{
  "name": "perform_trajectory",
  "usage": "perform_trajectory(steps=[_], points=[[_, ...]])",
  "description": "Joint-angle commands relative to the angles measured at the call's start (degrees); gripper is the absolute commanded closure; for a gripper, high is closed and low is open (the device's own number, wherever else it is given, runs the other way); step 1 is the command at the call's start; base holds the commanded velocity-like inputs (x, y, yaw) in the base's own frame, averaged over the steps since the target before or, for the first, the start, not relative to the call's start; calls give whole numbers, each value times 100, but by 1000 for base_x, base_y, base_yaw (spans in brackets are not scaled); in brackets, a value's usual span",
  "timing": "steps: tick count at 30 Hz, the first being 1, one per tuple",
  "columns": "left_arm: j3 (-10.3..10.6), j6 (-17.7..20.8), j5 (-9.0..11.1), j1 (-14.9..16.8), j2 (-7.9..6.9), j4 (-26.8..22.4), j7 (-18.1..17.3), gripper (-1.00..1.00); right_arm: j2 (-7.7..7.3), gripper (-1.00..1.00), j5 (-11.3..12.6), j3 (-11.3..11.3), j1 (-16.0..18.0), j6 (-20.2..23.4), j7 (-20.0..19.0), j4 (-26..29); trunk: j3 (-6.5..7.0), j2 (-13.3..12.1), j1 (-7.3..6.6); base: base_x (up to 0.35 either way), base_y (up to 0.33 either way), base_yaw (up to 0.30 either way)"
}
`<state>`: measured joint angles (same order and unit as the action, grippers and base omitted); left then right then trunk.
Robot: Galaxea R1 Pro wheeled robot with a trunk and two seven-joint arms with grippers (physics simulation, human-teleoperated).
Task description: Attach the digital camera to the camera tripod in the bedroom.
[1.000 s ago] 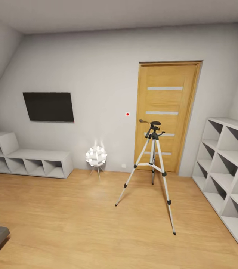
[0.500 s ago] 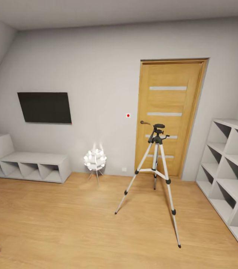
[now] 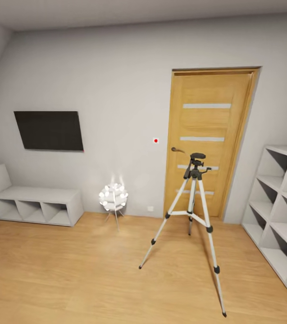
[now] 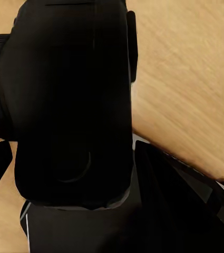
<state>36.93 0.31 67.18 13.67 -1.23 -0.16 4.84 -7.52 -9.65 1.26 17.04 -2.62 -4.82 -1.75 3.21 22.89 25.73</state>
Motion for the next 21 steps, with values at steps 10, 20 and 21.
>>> perform_trajectory(steps=[10,20,21], points=[[51,5,23,0,-7,-1,0,100,-19,-100,-46,15,8,-42,-10,-19,-2,3,5,324,114,0],[51,5,23,3,-9,-1,-1,100,-22,-100,-46,15,8,-37,-10,-19,-2,3,5,324,153,0],[51,5,23,3,-9,-1,-1,100,-22,-100,-46,15,8,-37,-10,-19,-2,3,5,324,155,0]])
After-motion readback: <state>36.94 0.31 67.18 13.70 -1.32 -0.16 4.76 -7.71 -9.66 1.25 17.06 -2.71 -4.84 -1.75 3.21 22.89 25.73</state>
